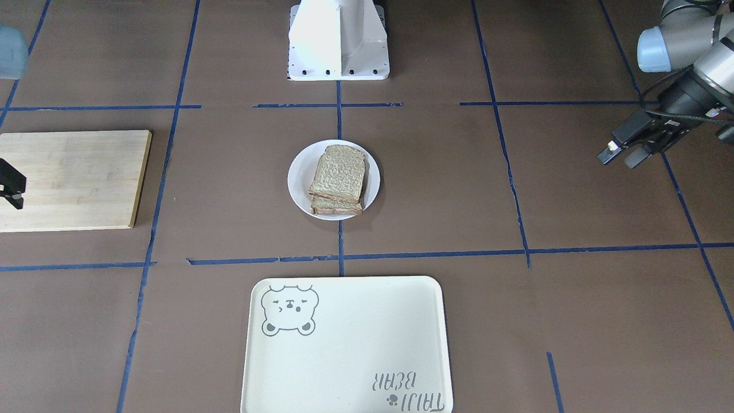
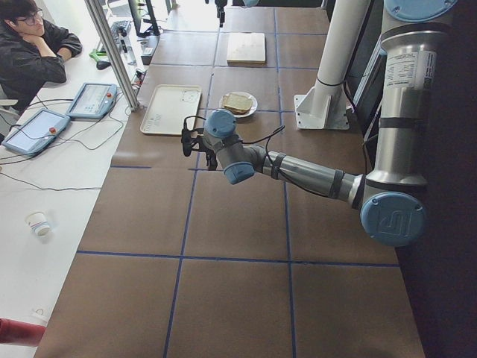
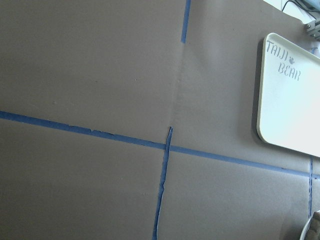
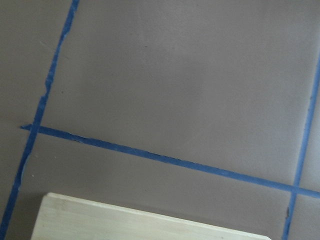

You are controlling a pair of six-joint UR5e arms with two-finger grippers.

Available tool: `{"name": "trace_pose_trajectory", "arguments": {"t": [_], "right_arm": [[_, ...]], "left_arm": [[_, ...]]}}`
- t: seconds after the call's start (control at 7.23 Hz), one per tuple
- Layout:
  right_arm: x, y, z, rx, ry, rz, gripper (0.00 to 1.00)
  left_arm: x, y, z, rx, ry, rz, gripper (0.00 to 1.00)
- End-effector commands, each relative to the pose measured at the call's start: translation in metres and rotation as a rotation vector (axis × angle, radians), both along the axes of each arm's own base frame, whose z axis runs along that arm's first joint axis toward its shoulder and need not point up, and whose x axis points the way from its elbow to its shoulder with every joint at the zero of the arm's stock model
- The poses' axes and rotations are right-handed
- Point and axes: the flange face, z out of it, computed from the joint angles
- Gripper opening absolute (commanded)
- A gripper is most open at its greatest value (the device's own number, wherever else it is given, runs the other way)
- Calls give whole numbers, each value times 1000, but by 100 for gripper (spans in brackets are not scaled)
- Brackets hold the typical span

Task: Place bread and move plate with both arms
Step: 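Withdraw the right arm while the left arm moves in from its side, then reach the left gripper to the white plate's rim and grip it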

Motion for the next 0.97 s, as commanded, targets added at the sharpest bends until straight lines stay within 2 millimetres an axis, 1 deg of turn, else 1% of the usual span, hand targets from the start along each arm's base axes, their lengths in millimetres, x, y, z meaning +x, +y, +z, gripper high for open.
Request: {"name": "trace_pose_trajectory", "arguments": {"t": [0.0,0.14,0.28,0.41,0.55,0.69,0.83], "right_arm": [[48,2,7,-33,-51,-27,100],[59,3,9,-54,-75,-11,100],[64,9,16,-78,-106,-7,100],[67,12,17,-96,-146,-5,100],[66,12,15,-100,-152,1,100],[66,12,16,-97,-150,3,100],[67,12,11,-82,-146,3,100]], "left_arm": [[82,33,-18,-48,164,-108,100],[105,44,-16,-56,235,-171,100],[120,50,-12,-91,330,-213,100],[139,55,-19,-139,414,-235,100],[171,65,-30,-160,459,-267,100],[204,86,-40,-156,495,-268,100],[228,97,-49,-156,493,-228,100]]}}
